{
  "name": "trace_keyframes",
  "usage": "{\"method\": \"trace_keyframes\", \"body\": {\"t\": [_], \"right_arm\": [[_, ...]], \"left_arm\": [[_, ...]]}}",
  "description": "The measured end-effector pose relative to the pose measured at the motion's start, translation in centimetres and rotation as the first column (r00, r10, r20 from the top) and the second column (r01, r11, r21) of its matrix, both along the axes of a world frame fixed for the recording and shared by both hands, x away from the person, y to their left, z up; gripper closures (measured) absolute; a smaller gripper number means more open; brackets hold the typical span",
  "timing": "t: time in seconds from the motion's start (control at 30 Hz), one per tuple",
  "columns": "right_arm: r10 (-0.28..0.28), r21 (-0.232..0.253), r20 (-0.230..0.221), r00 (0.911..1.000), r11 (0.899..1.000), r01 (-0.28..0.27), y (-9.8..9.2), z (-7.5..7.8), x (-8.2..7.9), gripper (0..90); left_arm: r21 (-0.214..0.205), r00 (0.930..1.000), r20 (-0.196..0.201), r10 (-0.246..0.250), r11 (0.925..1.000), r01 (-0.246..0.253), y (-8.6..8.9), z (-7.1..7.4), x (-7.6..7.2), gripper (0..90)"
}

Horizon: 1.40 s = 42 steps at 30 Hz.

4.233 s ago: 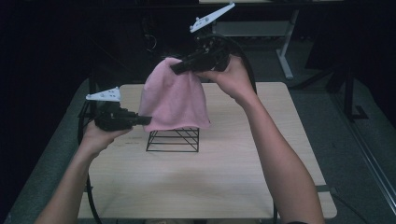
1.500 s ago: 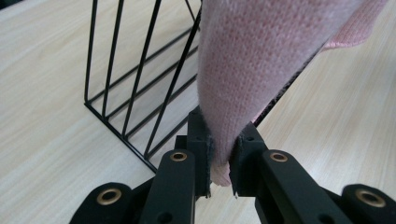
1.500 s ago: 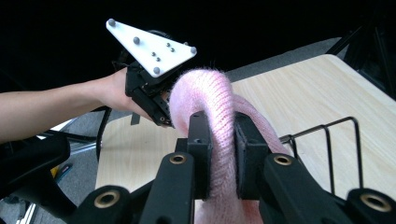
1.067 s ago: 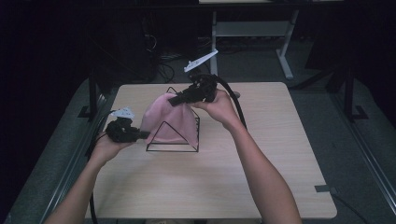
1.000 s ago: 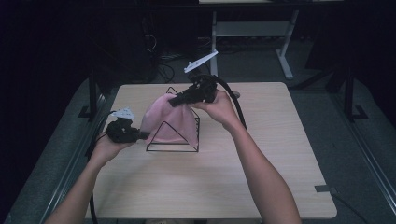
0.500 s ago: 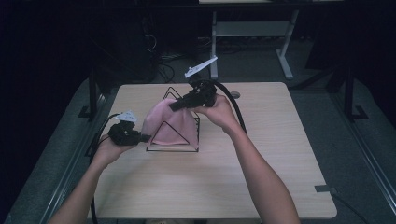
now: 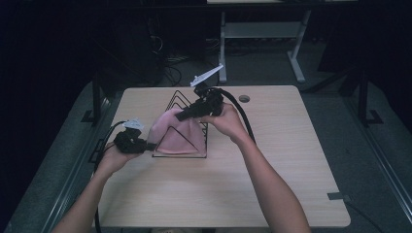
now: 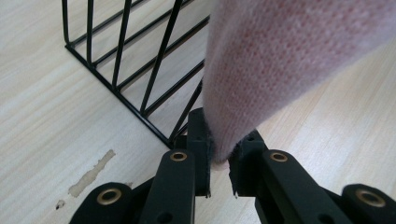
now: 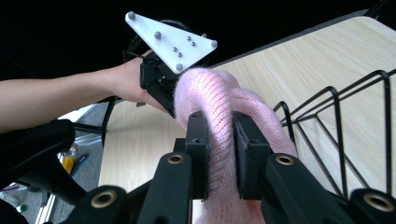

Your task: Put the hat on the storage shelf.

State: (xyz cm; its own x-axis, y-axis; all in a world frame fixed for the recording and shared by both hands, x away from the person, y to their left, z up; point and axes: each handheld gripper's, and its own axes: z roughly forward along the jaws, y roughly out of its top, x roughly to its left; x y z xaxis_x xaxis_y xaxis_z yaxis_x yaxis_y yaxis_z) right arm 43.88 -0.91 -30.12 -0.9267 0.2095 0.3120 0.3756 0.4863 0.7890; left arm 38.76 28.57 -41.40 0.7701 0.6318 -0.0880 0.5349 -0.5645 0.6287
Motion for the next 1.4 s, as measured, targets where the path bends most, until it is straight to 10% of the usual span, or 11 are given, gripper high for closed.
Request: {"method": "trace_keyframes", "body": {"t": [0.73, 1.03, 1.4], "right_arm": [[0.031, -0.063, 0.006, 0.9995, 0.998, -0.030, 0.9, -0.9, -0.3, 64.6], [0.037, -0.012, 0.005, 0.9993, 0.999, -0.037, 0.3, -0.9, -0.3, 62.0], [0.039, -0.031, 0.024, 0.9990, 0.999, -0.038, 0.8, -1.2, -0.5, 79.6]], "left_arm": [[0.028, 0.9990, -0.032, 0.032, 0.9991, -0.031, 0.1, -1.7, 0.3, 80.2], [0.076, 0.9986, -0.043, 0.032, 0.9967, -0.028, 0.6, -1.9, 0.4, 71.5], [0.067, 1.0000, -0.007, -0.001, 0.9978, 0.002, 0.5, -1.5, 0.2, 84.6]]}}
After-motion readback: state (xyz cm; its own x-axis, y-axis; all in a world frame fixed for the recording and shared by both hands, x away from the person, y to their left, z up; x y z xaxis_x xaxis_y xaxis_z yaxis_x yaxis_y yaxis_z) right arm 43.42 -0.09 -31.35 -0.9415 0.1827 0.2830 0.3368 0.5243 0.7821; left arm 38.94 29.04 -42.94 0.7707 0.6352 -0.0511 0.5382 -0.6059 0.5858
